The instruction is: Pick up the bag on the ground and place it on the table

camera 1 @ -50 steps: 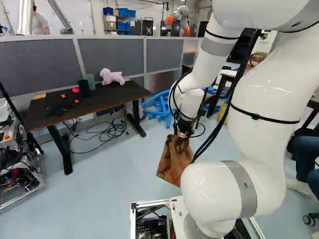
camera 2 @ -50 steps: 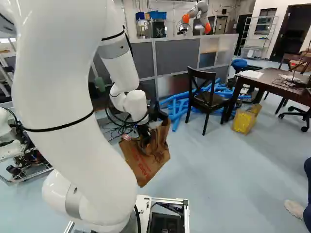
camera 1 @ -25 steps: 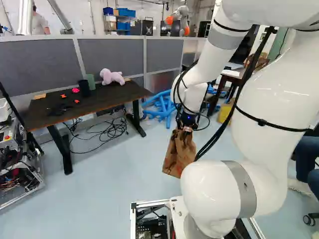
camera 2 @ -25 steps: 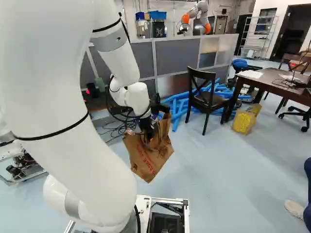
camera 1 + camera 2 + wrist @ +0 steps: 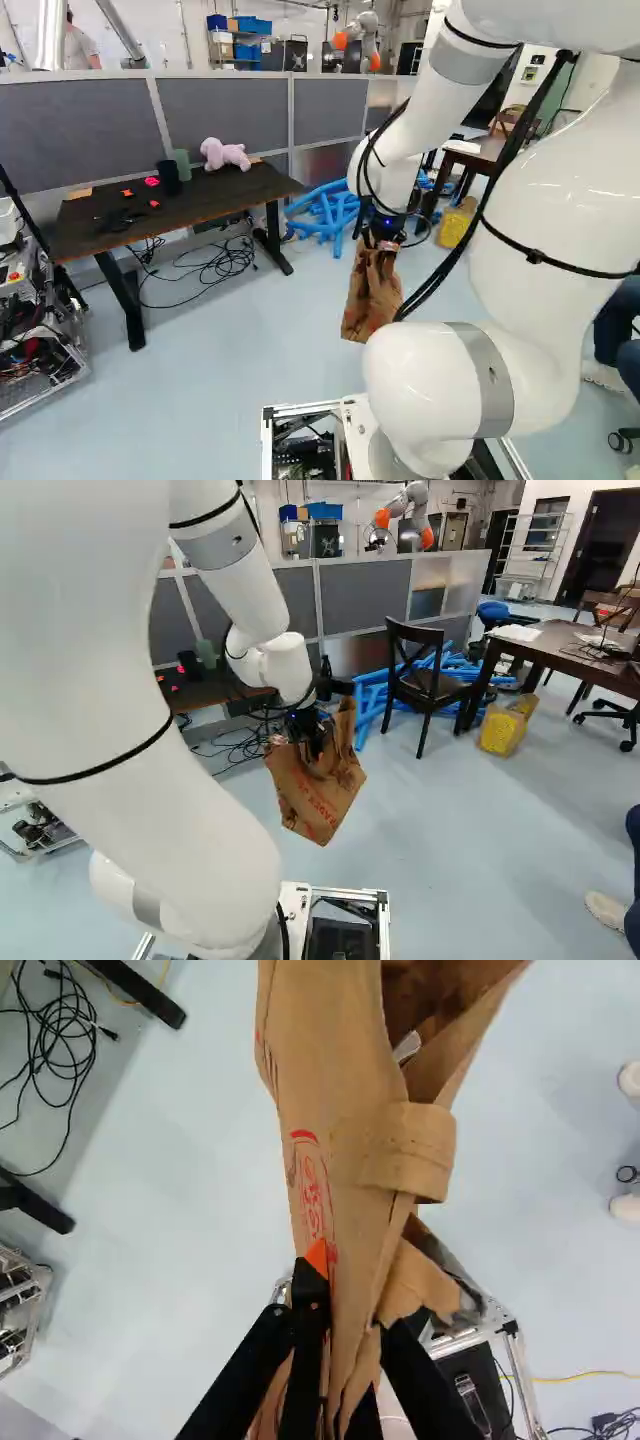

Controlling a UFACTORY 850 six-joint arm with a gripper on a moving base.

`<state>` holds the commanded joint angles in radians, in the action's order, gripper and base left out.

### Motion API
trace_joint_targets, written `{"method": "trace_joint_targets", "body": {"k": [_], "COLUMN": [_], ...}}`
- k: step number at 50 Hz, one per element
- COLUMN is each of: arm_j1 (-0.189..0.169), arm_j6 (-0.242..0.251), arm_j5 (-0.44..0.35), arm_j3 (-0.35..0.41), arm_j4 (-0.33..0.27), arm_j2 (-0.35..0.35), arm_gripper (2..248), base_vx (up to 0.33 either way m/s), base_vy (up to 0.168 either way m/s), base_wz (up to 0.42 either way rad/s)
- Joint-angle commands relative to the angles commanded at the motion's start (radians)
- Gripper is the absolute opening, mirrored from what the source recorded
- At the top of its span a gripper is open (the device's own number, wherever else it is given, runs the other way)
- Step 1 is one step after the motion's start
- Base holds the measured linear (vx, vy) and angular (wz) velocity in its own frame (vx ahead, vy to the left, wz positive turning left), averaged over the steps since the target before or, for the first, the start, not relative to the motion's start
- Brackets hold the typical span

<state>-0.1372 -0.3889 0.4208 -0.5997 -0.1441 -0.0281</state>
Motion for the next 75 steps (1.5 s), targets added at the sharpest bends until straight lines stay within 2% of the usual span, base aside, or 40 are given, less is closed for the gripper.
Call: {"method": "trace_joint_targets", "body": {"k": [42,60,75], "arm_j1": [-0.037,-0.027,-0.016], "arm_j6": [0.000,0.000,0.000], "arm_j5": [0.139,0.186,0.226], "arm_j3": [-0.116,-0.188,-0.254], "arm_j4": [-0.211,-0.223,-0.207], "arm_j2": [0.040,0.030,0.015], "arm_gripper": [21,21,21], "base_vx": [0.000,0.000,0.000], "base_vy": [0.000,0.000,0.000], "base_wz": [0.000,0.000,0.000]}}
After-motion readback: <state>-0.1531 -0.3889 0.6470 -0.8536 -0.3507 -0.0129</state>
